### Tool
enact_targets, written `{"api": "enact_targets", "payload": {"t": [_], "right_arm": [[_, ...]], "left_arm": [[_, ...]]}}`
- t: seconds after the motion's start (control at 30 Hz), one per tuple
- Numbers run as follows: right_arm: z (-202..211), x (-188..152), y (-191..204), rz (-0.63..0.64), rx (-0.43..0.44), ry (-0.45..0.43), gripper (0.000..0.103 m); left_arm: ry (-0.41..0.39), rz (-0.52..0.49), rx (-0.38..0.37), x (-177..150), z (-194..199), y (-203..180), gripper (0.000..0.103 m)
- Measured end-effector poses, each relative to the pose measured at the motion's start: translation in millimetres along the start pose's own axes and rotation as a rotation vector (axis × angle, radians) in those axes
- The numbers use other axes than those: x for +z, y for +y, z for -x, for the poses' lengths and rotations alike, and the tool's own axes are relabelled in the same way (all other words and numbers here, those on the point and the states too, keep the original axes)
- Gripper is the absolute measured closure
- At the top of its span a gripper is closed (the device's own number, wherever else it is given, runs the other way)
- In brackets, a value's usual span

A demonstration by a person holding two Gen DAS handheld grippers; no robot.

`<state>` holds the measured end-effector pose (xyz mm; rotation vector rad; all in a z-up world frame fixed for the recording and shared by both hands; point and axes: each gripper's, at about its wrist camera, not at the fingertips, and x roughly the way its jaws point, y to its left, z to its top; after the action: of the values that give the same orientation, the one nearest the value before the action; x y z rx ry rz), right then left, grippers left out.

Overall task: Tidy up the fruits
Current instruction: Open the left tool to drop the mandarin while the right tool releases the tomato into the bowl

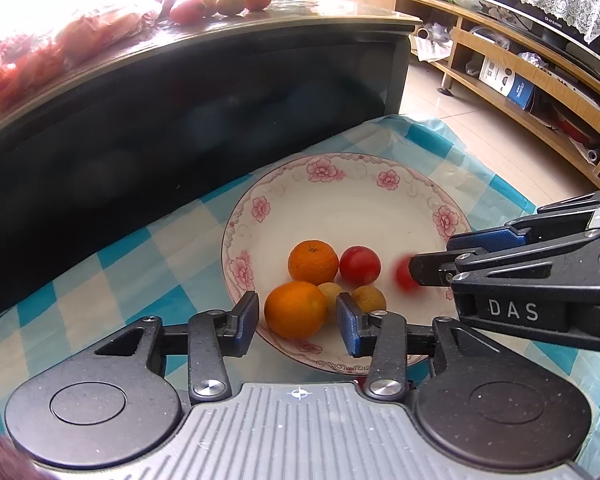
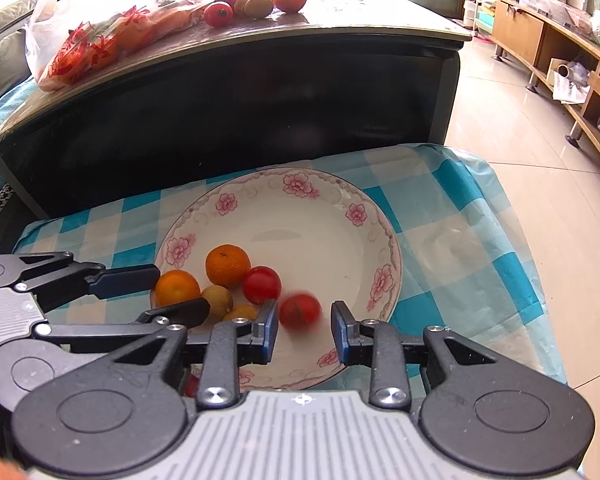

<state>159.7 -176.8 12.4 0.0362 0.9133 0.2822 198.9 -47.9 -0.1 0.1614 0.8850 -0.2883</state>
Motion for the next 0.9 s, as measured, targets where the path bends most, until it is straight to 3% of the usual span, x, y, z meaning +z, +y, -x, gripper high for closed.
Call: {"api": "enact_targets", "payload": {"t": [0.17, 0.37, 0.9], "right_arm": [[3.6, 0.3, 0.1, -0.006, 0.008, -0.014, 0.065], [12.5, -1.4, 7.6, 0.030, -0.009, -0.038, 0.064], [40.4, -18.7, 15.5, 0.010, 0.003, -0.049, 0.064]], "left_arm": [[-0.012, -0.010, -0.020, -0.9, 3.3, -2.0, 0.038], [-0.041, -0.089, 0.009, -3.4, 11.9, -14.9, 0.036], [-0.031, -0.056, 0.022, -26.7, 38.0, -6.2, 0.033]]}}
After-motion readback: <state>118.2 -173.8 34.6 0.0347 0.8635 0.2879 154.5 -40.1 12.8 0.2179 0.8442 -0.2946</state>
